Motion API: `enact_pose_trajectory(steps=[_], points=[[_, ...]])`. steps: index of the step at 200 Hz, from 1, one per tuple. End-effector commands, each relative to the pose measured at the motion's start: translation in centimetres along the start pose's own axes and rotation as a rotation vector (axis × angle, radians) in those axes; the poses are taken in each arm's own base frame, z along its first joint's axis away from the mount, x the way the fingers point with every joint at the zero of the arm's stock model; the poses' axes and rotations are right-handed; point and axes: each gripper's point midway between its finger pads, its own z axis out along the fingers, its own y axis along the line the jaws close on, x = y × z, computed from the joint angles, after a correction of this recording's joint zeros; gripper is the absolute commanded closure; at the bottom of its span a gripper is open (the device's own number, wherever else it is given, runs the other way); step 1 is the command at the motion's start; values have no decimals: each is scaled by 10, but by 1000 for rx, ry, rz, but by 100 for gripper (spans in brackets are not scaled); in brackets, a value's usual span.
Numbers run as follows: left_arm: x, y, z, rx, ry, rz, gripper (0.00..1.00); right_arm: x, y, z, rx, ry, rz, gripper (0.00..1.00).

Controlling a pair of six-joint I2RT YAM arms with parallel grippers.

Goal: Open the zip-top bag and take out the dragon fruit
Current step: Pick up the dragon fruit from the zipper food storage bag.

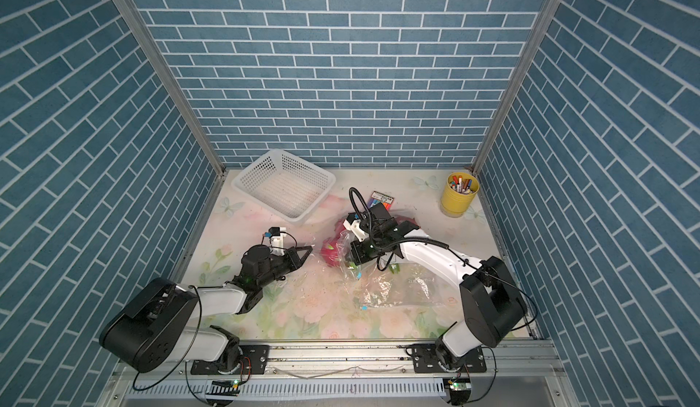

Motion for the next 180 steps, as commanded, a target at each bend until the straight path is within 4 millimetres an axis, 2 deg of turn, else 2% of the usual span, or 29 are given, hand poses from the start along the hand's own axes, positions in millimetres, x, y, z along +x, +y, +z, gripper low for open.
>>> enact_pose_trajectory(steps=[1,20,43,60,75,124,180], points=[[-7,57,-11,-222,-68,-22,100,7,-20,-12,82,-6,88,100],[-7,55,-10,-208,-60,-23,100,2,-13,-3,14,-24,112,100],[-6,54,-9,-201,-57,-25,100,0,-13,7,-19,-49,136,93],[-6,54,-9,-202,-54,-23,100,-1,-15,12,-13,-59,137,94],[-4,58,-9,-216,-51,-24,100,0,-15,12,-6,-57,128,99],[-2,69,-11,-258,-40,-18,100,-13,-7,-23,66,-95,69,100],[-7,72,-17,-275,-50,-7,100,-7,0,-57,80,-94,67,100]])
